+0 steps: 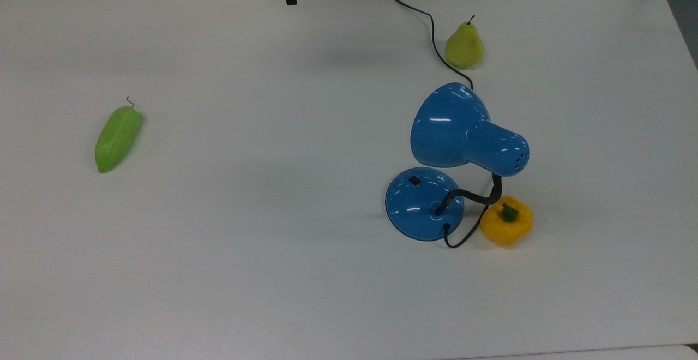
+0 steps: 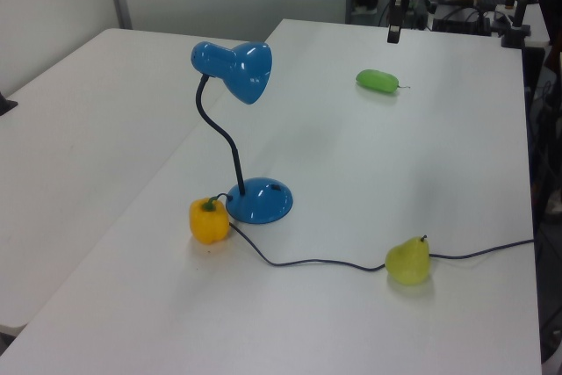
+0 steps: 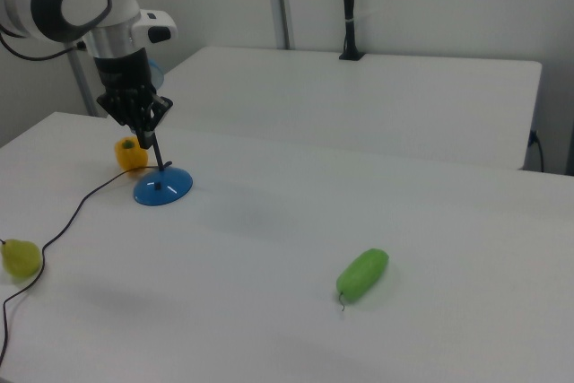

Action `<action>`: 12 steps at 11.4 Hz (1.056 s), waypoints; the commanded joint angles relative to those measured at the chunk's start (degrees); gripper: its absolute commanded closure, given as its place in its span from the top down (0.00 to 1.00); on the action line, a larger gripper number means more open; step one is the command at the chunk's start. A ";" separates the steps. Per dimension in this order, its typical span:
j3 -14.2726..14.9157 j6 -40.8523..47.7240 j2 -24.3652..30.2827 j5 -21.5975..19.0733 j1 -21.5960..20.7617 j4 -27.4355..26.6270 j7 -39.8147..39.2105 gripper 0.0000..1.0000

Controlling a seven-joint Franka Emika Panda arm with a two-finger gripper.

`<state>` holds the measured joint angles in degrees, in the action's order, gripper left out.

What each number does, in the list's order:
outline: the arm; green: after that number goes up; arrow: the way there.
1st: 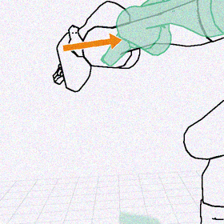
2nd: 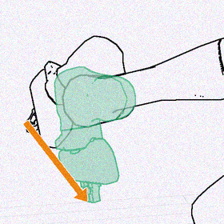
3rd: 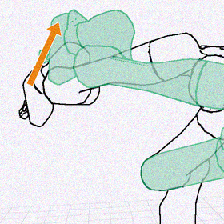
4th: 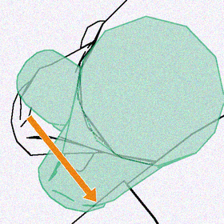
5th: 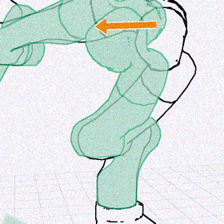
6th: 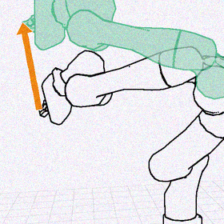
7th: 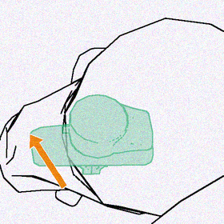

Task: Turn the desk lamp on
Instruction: 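Move the gripper toward the blue lamp's round base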

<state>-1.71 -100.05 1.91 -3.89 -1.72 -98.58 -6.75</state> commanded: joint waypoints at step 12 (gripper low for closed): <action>-1.45 -14.71 -6.30 -3.05 -3.63 -8.71 -18.74 0.00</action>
<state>-2.95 -108.62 -4.84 -6.61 -3.08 -102.42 -24.74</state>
